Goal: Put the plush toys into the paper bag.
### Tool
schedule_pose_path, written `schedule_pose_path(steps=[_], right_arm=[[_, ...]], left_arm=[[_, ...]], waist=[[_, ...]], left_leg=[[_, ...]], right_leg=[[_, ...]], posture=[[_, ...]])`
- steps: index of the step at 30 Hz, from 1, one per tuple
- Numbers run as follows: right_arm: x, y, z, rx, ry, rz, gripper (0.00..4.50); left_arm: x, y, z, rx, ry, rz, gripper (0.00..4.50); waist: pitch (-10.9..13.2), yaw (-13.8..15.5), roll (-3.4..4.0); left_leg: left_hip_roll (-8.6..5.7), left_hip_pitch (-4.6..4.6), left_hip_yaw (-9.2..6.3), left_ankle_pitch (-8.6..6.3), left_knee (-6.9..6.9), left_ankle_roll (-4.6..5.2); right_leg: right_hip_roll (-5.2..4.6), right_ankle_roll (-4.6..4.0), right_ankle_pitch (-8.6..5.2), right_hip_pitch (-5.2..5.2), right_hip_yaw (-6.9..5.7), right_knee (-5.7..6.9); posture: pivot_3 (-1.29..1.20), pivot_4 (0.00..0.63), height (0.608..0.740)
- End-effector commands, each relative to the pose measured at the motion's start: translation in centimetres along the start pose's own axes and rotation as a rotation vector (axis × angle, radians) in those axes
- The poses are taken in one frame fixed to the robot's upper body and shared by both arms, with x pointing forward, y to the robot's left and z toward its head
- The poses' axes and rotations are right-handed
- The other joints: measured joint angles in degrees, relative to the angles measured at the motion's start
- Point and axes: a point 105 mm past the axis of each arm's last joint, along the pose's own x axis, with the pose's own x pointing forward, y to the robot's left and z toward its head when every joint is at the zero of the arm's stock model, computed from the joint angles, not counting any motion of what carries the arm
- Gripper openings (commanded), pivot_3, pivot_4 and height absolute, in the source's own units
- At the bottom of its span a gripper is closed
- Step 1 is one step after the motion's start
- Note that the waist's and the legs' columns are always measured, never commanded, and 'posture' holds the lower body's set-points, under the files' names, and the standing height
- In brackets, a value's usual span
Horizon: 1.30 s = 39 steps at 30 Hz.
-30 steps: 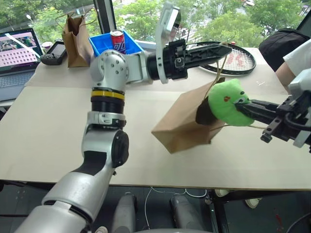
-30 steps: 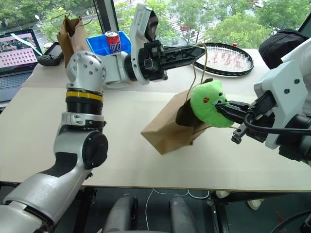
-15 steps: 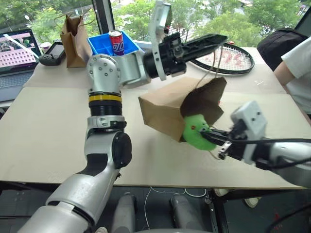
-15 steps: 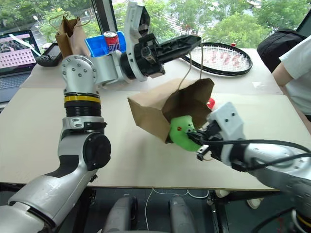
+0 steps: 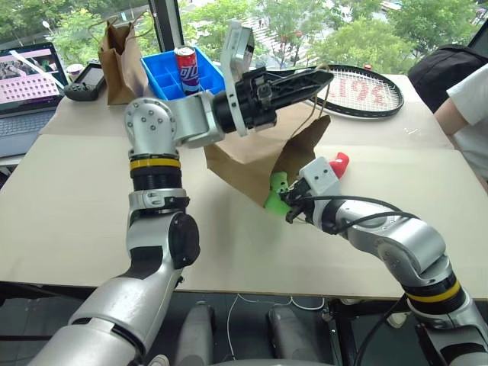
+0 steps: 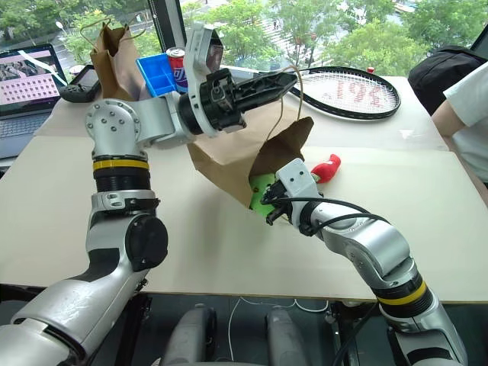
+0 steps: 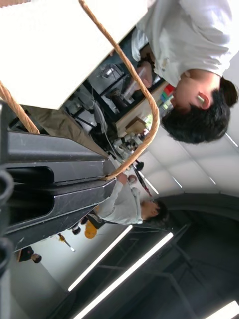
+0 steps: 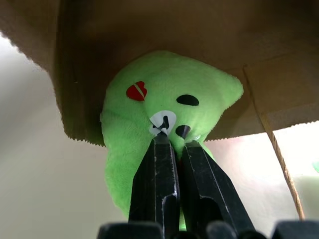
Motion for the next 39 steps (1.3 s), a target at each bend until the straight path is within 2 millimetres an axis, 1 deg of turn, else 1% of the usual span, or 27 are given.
schedule_pose_path(steps=[1, 3, 6, 7, 9, 11, 13, 15, 17, 19, 20, 23, 25, 27, 28, 31, 32, 36, 39], right_arm=[[-1.0, 2.3, 2.4, -0.098, -0.074, 0.120, 0.04], [-1.3, 3.2, 2.7, -0.138, -0.077, 0.168, 0.04], [-1.5, 2.8, 3.4, -0.268, -0.053, 0.150, 0.04], [-1.1, 2.4, 3.4, -0.288, -0.042, 0.128, 0.04], [-0.1, 1.6, 2.5, -0.326, 0.006, 0.094, 0.04], [0.9, 1.5, 1.7, -0.319, 0.023, 0.085, 0.04], [1.8, 0.7, 1.8, -0.298, 0.006, 0.033, 0.04], [2.6, 0.2, 2.0, -0.256, -0.026, 0.002, 0.04], [3.4, 0.4, 2.8, -0.090, -0.129, 0.000, 0.04], [4.0, 0.8, 2.2, -0.009, -0.159, 0.014, 0.04], [4.2, 0.7, 2.4, 0.061, -0.196, 0.007, 0.04], [4.3, 0.9, 2.9, 0.146, -0.263, 0.016, 0.04], [4.4, 1.3, 3.1, 0.219, -0.294, 0.049, 0.04], [4.2, 2.5, 3.1, 0.261, -0.297, 0.113, 0.79], [4.0, 2.7, 3.0, 0.261, -0.288, 0.125, 1.07], [3.3, 2.8, 2.3, 0.247, -0.255, 0.124, 2.11], [2.9, 2.6, 2.1, 0.246, -0.249, 0.114, 2.35], [1.0, 0.3, 1.4, 0.245, -0.247, 0.021, 3.75], [-0.7, -1.4, 0.8, 0.289, -0.254, -0.020, 3.75]], left_arm=[[-0.9, -0.1, -0.4, 0.023, 0.007, 0.022, 0.00], [-1.4, 0.2, -0.8, 0.013, 0.007, 0.041, 0.00], [-1.8, 0.6, -1.6, -0.011, 0.009, 0.054, 0.00], [-1.8, 0.7, -1.8, -0.017, 0.009, 0.053, 0.00], [-1.8, 0.6, -2.1, -0.022, 0.005, 0.051, 0.00], [-1.7, 0.4, -2.1, -0.022, 0.000, 0.045, 0.00], [-1.7, 0.3, -2.0, -0.021, -0.002, 0.043, 0.00], [-1.7, 0.0, -2.0, -0.021, -0.004, 0.036, 0.00], [-1.6, -0.1, -2.1, -0.021, -0.005, 0.031, 0.00], [-1.5, -0.3, -2.2, -0.020, -0.005, 0.026, 0.00], [-1.5, -0.3, -2.2, -0.021, -0.007, 0.024, 0.00], [-1.5, -0.4, -2.2, -0.020, -0.009, 0.025, 0.00], [-1.5, -0.4, -2.2, -0.021, -0.011, 0.026, 0.00], [-1.5, -0.4, -2.2, -0.021, -0.012, 0.029, 0.00], [-1.6, -0.4, -2.2, -0.019, -0.013, 0.032, 0.00], [-1.8, -0.2, -2.1, -0.016, -0.017, 0.043, 0.00], [-1.9, -0.2, -2.1, -0.014, -0.017, 0.046, 0.00], [-2.5, 0.1, -2.7, 0.011, 0.003, 0.065, 0.00], [-3.2, 1.2, -3.4, 0.014, 0.020, 0.119, 0.00]], waist=[[0.00, -0.08, 0.00], [0.00, -0.17, 0.00], [0.00, -0.06, 0.00], [0.00, -0.03, 0.00], [0.00, 0.06, 0.00], [0.00, 0.21, -0.02], [0.00, 0.15, -0.02], [0.00, 0.03, -0.02], [-0.01, -0.05, -0.03], [-0.01, -0.11, -0.03], [-0.01, -0.07, -0.04], [-0.01, -0.01, -0.04], [-0.01, -0.02, -0.04], [-0.01, -0.03, -0.04], [-0.01, -0.04, -0.04], [-0.01, -0.04, -0.04], [-0.01, -0.01, -0.04], [-0.01, -0.02, -0.03], [-0.01, -0.09, -0.03]], left_leg=[[0.01, 0.00, -0.01, 0.00, 0.00, 0.00], [0.01, 0.00, -0.01, 0.00, 0.00, 0.00], [-0.01, 0.00, -0.02, 0.00, 0.00, 0.00], [0.00, 0.00, -0.02, 0.00, 0.01, 0.00], [0.00, 0.02, -0.02, 0.01, 0.02, -0.01], [0.00, 0.03, -0.02, 0.01, 0.02, -0.01], [-0.01, 0.02, -0.01, 0.01, 0.02, -0.01], [-0.01, 0.00, 0.00, 0.01, 0.01, -0.02], [0.00, 0.01, -0.01, 0.01, 0.01, -0.02], [0.03, 0.03, -0.03, 0.01, 0.01, -0.02], [0.00, 0.03, -0.03, 0.01, 0.01, -0.02], [-0.02, 0.00, -0.04, 0.01, 0.04, -0.02], [-0.02, -0.01, -0.03, 0.01, 0.07, -0.03], [0.00, 0.00, -0.04, 0.01, 0.06, -0.03], [-0.01, 0.00, -0.04, 0.01, 0.06, -0.03], [-0.01, -0.01, -0.04, 0.01, 0.06, -0.04], [-0.01, -0.02, -0.04, 0.01, 0.06, -0.04], [-0.01, 0.00, -0.04, 0.01, 0.05, -0.04], [-0.01, 0.02, -0.04, 0.01, 0.02, -0.04]], right_leg=[[0.01, 0.00, 0.00, 0.00, 0.00, 0.02], [0.01, 0.00, 0.00, -0.01, 0.00, 0.03], [0.00, 0.00, 0.00, 0.00, -0.01, 0.01], [-0.01, 0.00, 0.00, 0.01, -0.02, 0.01], [-0.01, 0.00, 0.00, 0.04, -0.02, -0.02], [-0.01, 0.00, 0.01, 0.05, -0.03, -0.03], [-0.02, 0.00, 0.01, 0.04, -0.02, -0.04], [-0.02, 0.00, 0.01, 0.01, -0.01, -0.02], [-0.01, -0.01, 0.01, 0.00, 0.00, 0.01], [0.02, -0.01, 0.01, 0.02, -0.02, 0.05], [0.00, -0.01, 0.01, 0.01, -0.01, 0.10], [-0.01, -0.01, 0.02, 0.01, -0.03, 0.09], [-0.02, 0.00, 0.02, 0.01, -0.03, 0.09], [-0.01, 0.00, 0.02, 0.02, -0.05, 0.09], [-0.01, 0.00, 0.02, 0.02, -0.05, 0.09], [-0.01, -0.01, 0.02, 0.00, -0.06, 0.09], [-0.01, -0.01, 0.02, 0.00, -0.06, 0.08], [-0.01, -0.01, 0.02, 0.01, -0.05, 0.07], [0.00, -0.01, 0.02, 0.01, -0.05, 0.07]], posture=[[0.00, 0.150, 0.665], [0.00, 0.150, 0.665], [0.00, 0.150, 0.665], [0.00, 0.150, 0.665], [0.00, 0.150, 0.665], [0.00, 0.150, 0.665], [0.00, 0.150, 0.665], [0.00, 0.150, 0.665], [0.00, 0.150, 0.665], [0.00, 0.150, 0.665], [0.00, 0.150, 0.665], [0.00, 0.150, 0.665], [0.00, 0.150, 0.665], [0.00, 0.150, 0.665], [0.00, 0.150, 0.665], [0.00, 0.150, 0.665], [0.00, 0.150, 0.665], [0.00, 0.150, 0.665], [0.00, 0.150, 0.665]])
